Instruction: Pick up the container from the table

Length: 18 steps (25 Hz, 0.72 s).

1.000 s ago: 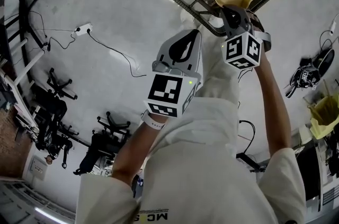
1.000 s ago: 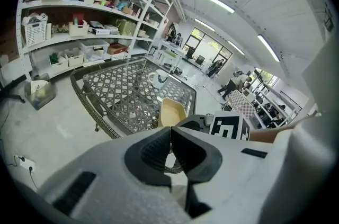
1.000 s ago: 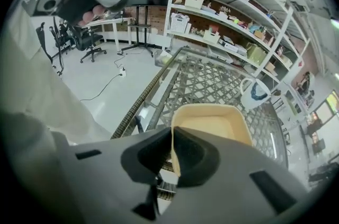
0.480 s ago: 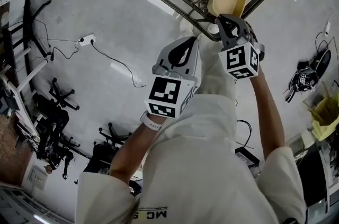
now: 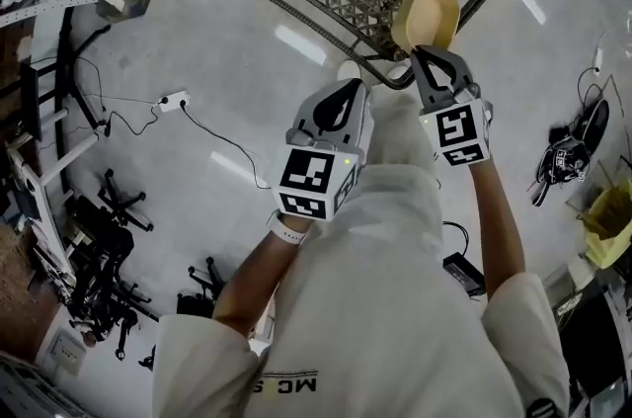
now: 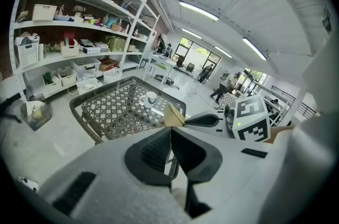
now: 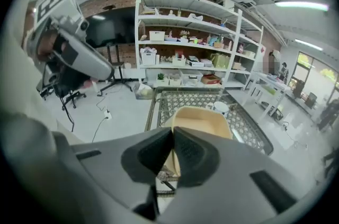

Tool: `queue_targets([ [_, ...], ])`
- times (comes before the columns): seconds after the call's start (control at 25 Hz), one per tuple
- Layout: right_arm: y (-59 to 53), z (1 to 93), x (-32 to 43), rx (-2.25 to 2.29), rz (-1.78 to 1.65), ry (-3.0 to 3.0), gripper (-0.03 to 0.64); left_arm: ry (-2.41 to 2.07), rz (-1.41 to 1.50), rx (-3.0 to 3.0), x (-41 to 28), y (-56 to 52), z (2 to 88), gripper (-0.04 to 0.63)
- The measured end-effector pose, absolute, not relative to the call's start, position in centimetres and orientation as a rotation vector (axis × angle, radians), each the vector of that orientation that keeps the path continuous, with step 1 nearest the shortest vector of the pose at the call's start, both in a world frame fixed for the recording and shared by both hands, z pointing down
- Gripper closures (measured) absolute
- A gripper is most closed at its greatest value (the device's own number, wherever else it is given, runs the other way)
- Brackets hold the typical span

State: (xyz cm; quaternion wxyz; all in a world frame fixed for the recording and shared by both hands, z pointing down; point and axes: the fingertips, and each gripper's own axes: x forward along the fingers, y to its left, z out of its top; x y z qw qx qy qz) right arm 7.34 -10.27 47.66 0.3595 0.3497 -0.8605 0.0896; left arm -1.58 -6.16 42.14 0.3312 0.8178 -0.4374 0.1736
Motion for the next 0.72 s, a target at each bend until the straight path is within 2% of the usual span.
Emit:
queue_targets([
  [0.72, -10.5, 31.7, 6.9, 1.217, 0.145, -2.419, 0.589, -1.221, 0.331, 2.323, -3.8, -8.8, 33.5, 0.568],
])
